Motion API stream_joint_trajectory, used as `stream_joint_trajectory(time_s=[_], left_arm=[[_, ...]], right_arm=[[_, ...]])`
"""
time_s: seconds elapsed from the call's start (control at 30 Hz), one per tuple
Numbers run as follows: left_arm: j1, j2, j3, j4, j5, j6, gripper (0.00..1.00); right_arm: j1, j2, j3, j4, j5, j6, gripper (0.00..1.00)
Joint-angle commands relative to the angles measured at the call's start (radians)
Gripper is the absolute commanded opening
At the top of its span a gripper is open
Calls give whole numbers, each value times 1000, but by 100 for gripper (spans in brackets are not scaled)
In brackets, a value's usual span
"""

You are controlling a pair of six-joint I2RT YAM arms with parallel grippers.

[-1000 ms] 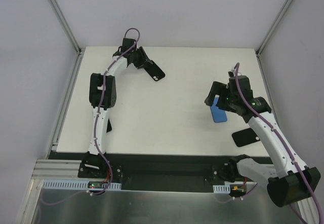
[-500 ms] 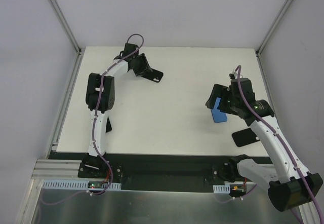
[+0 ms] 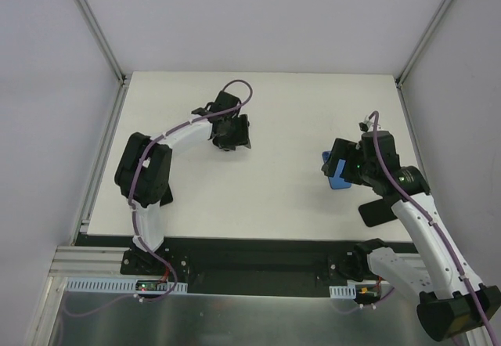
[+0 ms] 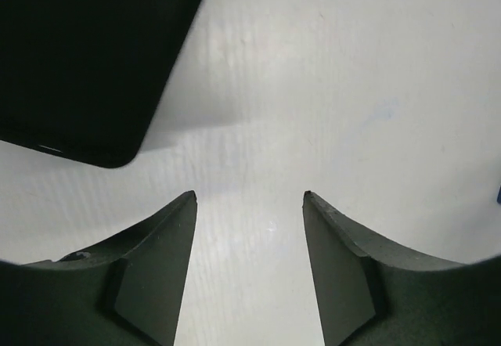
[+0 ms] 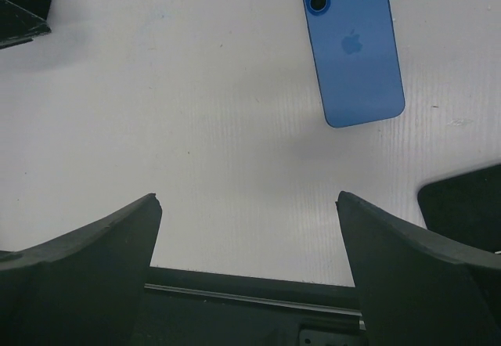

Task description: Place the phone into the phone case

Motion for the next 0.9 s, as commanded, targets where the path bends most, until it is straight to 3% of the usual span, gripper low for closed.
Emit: stream_joint_trajectory(time_s=[0.0,0.17,0.3,0.47,0.67,0.87], left_arm=[[-40,-109,-20,-9,-36,56,57],[-25,-111,107,-105,-229,193,63],[18,44,265,-203,-331,321,61],[51,175,425,-308,-266,405,54],[67,256,480,-313,-187,472,53],[78,305,482,-316,-173,487,45]], right_arm=[[5,-35,-11,-27,21,-5,98],[5,-72,-9,-40,23,2,98],[5,-94,-6,-55,32,1,98],[5,-94,14,-89,29,-2,98],[5,-100,22,-92,30,-2,98],[5,-97,23,-101,30,-5,98]])
